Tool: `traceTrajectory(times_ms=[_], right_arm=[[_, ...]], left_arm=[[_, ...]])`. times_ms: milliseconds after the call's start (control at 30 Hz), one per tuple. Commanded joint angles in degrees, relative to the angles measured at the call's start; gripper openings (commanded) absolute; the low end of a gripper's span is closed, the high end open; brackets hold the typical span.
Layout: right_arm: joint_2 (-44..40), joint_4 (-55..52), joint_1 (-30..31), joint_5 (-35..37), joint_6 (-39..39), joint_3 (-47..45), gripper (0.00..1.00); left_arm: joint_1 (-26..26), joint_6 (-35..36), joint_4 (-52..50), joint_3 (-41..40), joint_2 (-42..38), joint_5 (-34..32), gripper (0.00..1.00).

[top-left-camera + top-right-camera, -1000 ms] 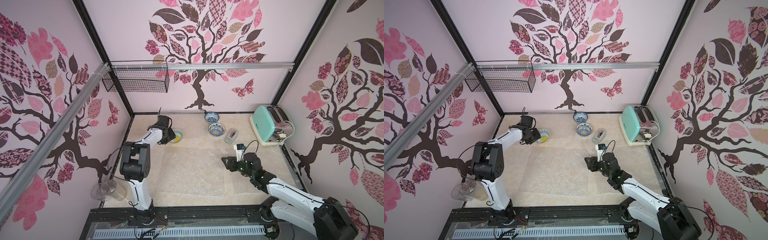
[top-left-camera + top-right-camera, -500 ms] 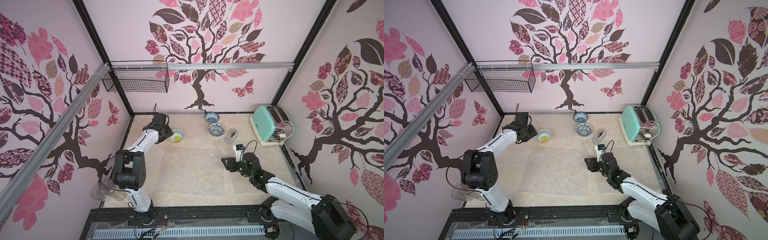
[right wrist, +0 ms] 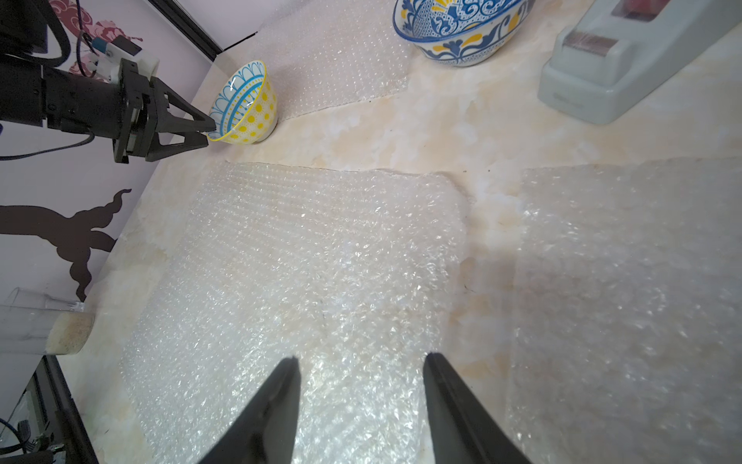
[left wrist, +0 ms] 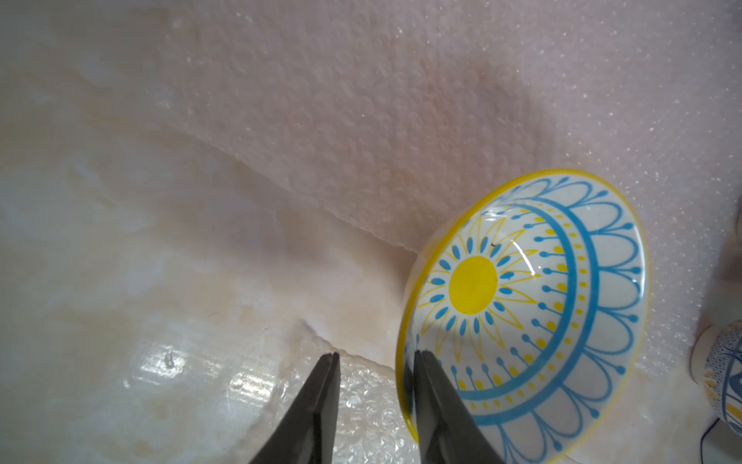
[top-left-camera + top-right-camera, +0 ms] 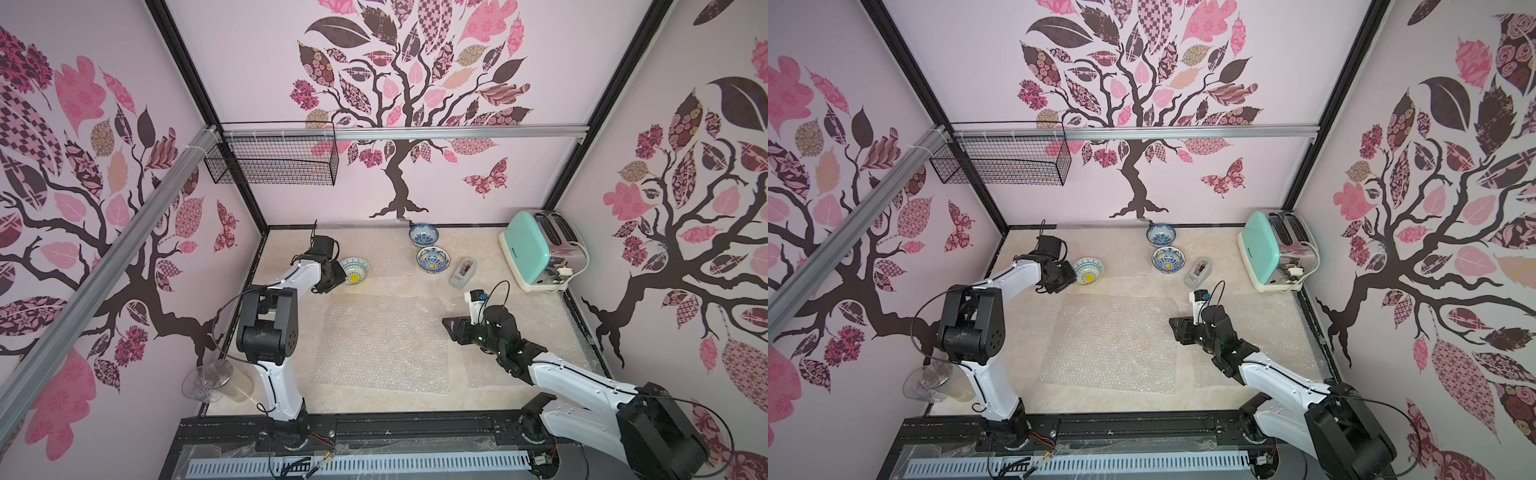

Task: Wrap bowls in bubble wrap
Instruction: Pick up the bowl from the center of the board.

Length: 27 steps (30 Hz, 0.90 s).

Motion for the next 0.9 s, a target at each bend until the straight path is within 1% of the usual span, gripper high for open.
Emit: traceTrajectory(times_ms=[0, 33, 167, 267, 367, 633, 867], right_arm=[[0.0, 0.6, 0.1, 0.3, 0.3, 1.7, 0.54], [0.1, 0.6, 0.1, 0.3, 0.3, 1.6, 0.54], [0.5, 0.6, 0.1, 0.3, 0.2, 1.9, 0.53], [0.5, 0.3, 0.1, 0.6, 0.0, 1.8, 0.53], [0.5, 0.5, 0.1, 0.8, 0.1, 1.7, 0.53], [0.6, 0.5, 0.1, 0.9, 0.1, 1.7, 0.54], [0.5, 0.2, 0.1, 1.4, 0.2, 1.7, 0.53]], left_arm=[[-0.3, 0.7, 1.0, 0.5, 1.1, 1.0, 0.27], [-0.3, 0.6, 1.1, 0.5, 1.1, 1.1, 0.23], [-0.9, 1.0, 1.1, 0.7, 1.5, 1.2, 0.17], [-1.0, 1.3, 0.8, 1.0, 1.5, 1.5, 0.07], [-1.1, 1.4, 0.6, 0.9, 0.8, 1.5, 0.0], [-1.9, 1.9, -0.6, 0.7, -3.4, 2.2, 0.0], [-3.4, 2.2, -2.8, -0.6, -12.1, 5.3, 0.0]])
